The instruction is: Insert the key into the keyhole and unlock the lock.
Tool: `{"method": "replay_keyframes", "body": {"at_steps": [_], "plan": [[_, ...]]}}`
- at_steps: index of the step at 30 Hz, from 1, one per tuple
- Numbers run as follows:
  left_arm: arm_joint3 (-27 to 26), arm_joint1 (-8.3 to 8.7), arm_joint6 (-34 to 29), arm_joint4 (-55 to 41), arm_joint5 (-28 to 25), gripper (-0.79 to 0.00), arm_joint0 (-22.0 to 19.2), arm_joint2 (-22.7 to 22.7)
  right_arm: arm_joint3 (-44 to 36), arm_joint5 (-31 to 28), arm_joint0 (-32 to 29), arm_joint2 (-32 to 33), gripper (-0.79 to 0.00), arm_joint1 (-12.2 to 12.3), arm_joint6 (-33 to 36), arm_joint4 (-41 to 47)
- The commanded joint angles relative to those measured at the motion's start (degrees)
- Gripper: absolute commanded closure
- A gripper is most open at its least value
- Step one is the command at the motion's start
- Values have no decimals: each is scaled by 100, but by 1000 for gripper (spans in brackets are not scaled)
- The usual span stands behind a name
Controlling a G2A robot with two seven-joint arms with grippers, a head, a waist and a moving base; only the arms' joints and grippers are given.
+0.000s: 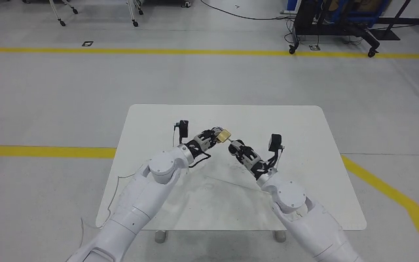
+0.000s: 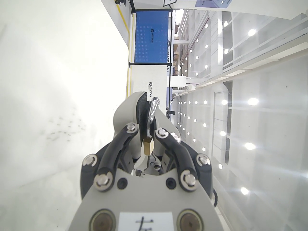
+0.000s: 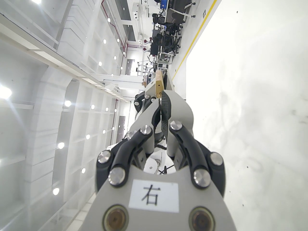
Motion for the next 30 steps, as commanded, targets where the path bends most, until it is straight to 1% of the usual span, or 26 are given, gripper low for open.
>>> {"method": "replay_keyframes", "body": {"at_steps": [1,7,15,16,17,27,30], "plan": [[-15,1,-18,76,-9,0,7,-4,-44,89,-17,-4,0,-9,-115,-162],[-48,0,-127,234,-48,0,28,-18,-88,330,5,-74,0,-59,-308,-502],[-50,-1,-266,395,-122,0,36,-45,-131,413,37,-83,0,-118,-330,-627],[-46,-2,-275,399,-129,0,39,-51,-144,390,32,-76,-563,-126,-302,-577],[-46,-5,-278,403,-137,0,40,-57,-149,370,27,-63,-785,-132,-284,-552],[-87,-9,-27,486,-342,0,95,-226,-153,362,23,-52,-785,-136,-280,-546],[-120,-8,28,525,-472,0,126,-276,-153,362,23,-52,-785,-136,-280,-546]]}}
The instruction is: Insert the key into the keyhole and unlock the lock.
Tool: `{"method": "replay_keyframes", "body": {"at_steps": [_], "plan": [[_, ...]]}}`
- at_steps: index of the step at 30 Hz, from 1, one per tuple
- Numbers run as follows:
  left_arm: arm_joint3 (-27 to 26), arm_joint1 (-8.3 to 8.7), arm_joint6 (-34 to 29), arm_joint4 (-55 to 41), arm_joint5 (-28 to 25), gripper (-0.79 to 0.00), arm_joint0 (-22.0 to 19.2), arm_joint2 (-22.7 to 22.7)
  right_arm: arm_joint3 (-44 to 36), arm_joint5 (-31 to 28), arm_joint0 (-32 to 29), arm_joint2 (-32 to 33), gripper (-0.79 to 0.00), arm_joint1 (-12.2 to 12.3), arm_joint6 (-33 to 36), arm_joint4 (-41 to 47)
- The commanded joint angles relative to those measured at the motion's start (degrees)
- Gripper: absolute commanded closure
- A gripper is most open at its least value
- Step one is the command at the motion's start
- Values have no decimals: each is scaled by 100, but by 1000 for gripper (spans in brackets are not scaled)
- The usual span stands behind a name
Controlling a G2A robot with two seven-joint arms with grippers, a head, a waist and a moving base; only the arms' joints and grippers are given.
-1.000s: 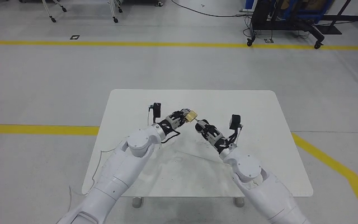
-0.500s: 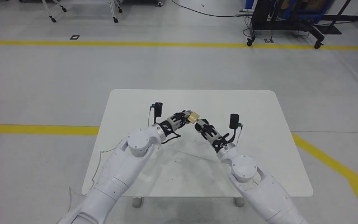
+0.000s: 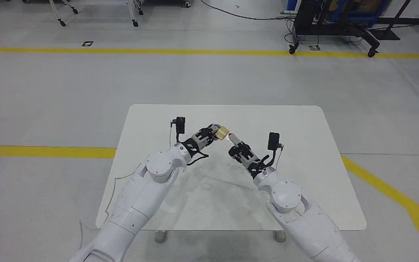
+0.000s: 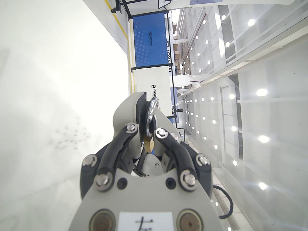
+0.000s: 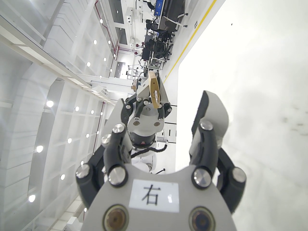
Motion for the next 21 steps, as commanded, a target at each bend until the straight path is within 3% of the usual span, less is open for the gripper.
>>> {"method": "replay_keyframes", "body": {"at_steps": [1,7,8,9,11,12,13,21], "plan": [[-23,-1,37,31,-101,0,23,-29,0,0,0,0,-785,0,0,0],[-70,-8,57,45,-263,0,69,-86,-29,-99,-54,33,-785,-17,57,322],[-74,-8,57,52,-283,0,74,-95,-4,-169,-78,82,-702,-26,153,575],[-74,-9,59,70,-289,0,78,-100,45,-210,-80,134,-443,-29,244,720],[-87,-12,59,87,-313,0,86,-110,139,-224,-73,209,-126,-36,366,912],[-92,-14,53,94,-319,0,89,-115,172,-229,-66,233,-31,-41,422,978],[-99,-15,53,101,-332,0,92,-120,200,-228,-59,252,0,-45,454,1011],[-120,-34,-5,144,-360,0,115,-125,297,-316,42,111,0,-138,539,1129]]}}
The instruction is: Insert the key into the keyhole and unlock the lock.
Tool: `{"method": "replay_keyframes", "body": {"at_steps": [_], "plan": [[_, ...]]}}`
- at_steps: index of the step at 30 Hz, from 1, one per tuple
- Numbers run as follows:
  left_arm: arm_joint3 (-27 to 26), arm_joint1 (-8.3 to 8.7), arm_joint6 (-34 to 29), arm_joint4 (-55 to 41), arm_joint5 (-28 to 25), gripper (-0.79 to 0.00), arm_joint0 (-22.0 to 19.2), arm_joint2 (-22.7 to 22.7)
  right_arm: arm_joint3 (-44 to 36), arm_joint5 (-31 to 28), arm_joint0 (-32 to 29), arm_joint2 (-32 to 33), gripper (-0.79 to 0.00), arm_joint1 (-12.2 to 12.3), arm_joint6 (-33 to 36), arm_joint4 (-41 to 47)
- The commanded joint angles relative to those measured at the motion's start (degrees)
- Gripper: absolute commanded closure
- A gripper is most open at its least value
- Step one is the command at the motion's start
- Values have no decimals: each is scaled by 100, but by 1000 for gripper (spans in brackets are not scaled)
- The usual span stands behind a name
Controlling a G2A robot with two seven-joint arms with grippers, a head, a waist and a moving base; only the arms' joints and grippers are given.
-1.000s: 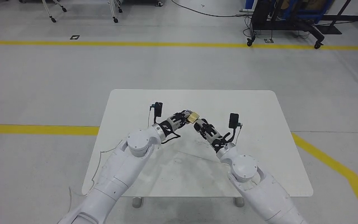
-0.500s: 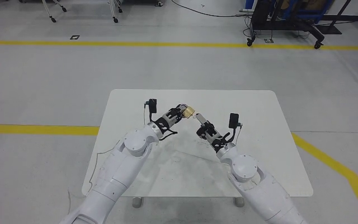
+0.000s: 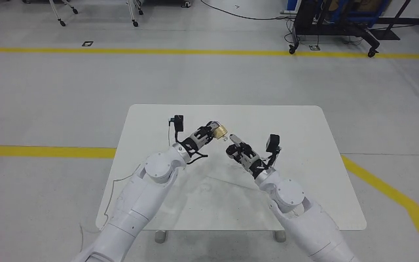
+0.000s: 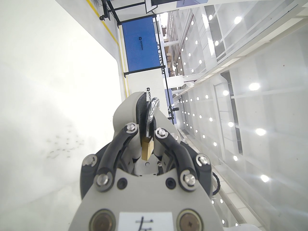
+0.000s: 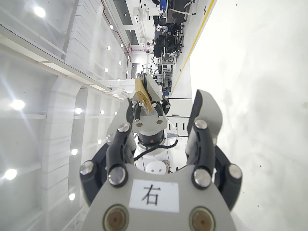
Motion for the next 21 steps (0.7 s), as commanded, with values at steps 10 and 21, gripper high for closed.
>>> {"method": "replay_keyframes", "body": {"at_steps": [10,21], "plan": [[-22,-16,-45,45,-9,0,23,-39,58,-176,142,-90,0,-120,-53,147],[-103,-25,-167,157,-250,0,52,-65,296,74,101,150,0,-205,1096,2105]]}}
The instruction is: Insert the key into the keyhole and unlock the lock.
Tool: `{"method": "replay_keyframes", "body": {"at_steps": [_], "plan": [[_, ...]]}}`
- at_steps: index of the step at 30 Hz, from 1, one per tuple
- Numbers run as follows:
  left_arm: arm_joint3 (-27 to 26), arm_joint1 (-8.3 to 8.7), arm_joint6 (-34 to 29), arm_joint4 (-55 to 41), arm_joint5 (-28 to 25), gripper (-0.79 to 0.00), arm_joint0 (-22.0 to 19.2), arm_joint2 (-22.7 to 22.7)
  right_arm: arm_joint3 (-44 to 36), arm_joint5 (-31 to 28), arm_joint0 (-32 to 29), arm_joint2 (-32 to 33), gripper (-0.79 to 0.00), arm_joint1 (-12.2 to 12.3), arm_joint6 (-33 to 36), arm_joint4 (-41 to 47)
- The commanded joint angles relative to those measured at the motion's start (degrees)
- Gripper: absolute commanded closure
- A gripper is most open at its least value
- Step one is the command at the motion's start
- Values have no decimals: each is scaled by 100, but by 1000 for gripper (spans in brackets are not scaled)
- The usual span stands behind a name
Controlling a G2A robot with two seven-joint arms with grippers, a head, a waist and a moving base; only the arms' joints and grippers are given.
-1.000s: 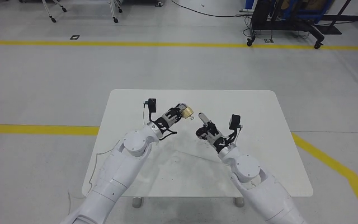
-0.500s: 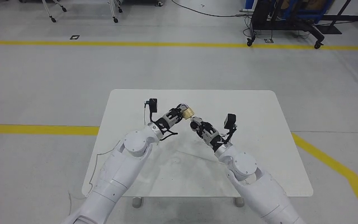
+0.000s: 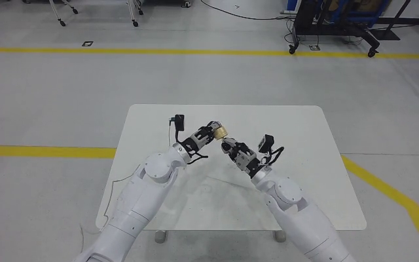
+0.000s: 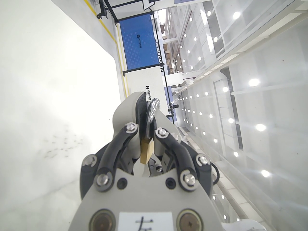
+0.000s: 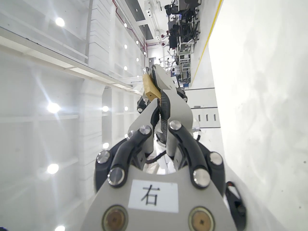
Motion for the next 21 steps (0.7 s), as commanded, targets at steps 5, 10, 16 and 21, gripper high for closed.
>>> {"method": "replay_keyframes", "body": {"at_steps": [5,10,16,21], "plan": [[-48,1,-139,98,-413,0,24,-7,444,565,117,287,0,-22,1335,1761],[-61,-3,-204,131,-687,0,42,-18,753,1088,223,379,0,-44,2173,2612],[-79,-7,-282,105,-959,0,62,-44,1103,1437,384,378,0,-80,2728,3073],[-50,-15,-301,37,-924,0,66,-58,1126,1102,443,365,-240,-88,2502,2602]]}}
